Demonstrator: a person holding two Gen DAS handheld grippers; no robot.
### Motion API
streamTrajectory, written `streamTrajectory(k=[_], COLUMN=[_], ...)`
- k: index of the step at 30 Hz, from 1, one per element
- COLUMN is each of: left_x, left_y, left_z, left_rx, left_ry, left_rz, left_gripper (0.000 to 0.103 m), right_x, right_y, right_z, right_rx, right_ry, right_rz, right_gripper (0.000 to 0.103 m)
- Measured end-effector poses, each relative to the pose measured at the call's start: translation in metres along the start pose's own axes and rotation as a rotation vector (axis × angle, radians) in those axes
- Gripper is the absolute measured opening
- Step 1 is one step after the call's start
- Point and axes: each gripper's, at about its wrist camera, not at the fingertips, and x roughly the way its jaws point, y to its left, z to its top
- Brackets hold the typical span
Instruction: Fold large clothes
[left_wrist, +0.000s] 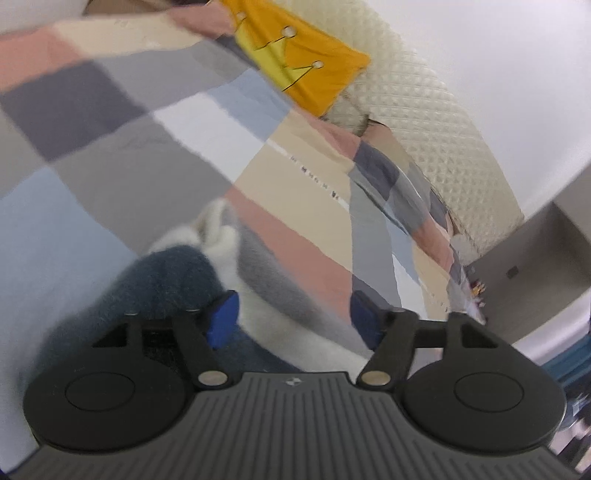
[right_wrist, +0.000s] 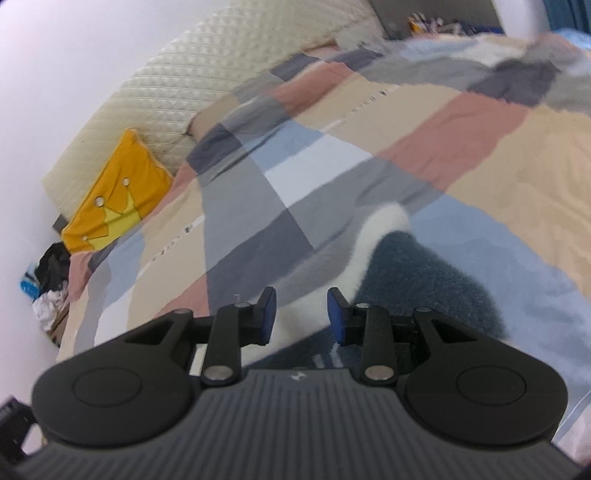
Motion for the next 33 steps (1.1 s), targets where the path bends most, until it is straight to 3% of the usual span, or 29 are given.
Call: streamTrajectory(k=[4, 8, 12, 17, 22, 33], left_x=[-0.008, -0.004, 0.009, 0.027, 0.035, 0.053], left_y=[-0.030, -0.054, -0.068, -0.062, -0.043, -0.034], left_z=[-0.011, -0.025, -0.036, -0.038, -0.038, -0.041], left_rx=[0.174, 0.295, 0.409, 0.454, 0.421, 0.432], left_ry=[-0.002, 0.005, 0.014, 0.032, 0.076, 0.126], left_rz=[0.055, 0.075, 0.117, 0.198, 0.202, 0.225], left_gripper=[0.074, 0.074, 0.074, 0.074, 0.074, 0.074], right_x=[-0.010, -0.010, -0.006, 0.004, 0.013, 0.039], right_y=[0.011, 0.026, 0.043, 0.059, 0.067, 0.060], right_z=[-0.004, -0.014, -0.023, -0.028, -0.037, -0.045], right_rx=[-0.070, -0.134, -0.226, -0.379, -0.495, -0.481], right_ry=[-0.003, 0.049, 0.087, 0.106, 0.120, 0.201], right_rz=[0.066, 0.154, 0.188, 0.172, 0.149, 0.148], right_gripper=[0.035, 0.035, 0.035, 0.036, 0.036, 0.036])
